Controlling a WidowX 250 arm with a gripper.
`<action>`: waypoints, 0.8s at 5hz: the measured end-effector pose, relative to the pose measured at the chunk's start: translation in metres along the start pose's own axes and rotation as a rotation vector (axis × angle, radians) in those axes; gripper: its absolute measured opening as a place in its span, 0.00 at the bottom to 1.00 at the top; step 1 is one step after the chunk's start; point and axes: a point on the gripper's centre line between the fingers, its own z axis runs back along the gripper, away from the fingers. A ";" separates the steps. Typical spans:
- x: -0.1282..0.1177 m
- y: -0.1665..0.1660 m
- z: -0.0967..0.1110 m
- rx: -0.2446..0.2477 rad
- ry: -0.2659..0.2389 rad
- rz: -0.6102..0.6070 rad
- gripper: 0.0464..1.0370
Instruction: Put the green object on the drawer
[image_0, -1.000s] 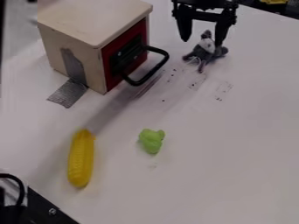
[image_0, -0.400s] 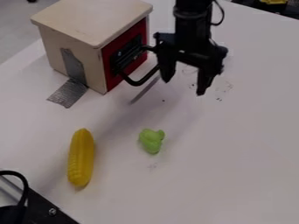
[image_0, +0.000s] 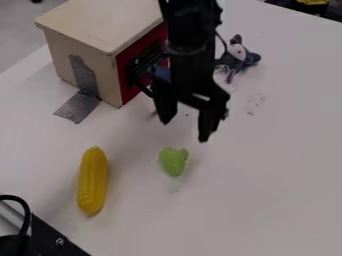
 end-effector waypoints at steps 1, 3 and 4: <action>-0.008 0.002 -0.010 0.011 0.013 -0.007 0.96; -0.007 0.016 -0.050 -0.005 0.104 0.027 0.96; 0.001 0.015 -0.052 0.000 0.107 0.035 0.91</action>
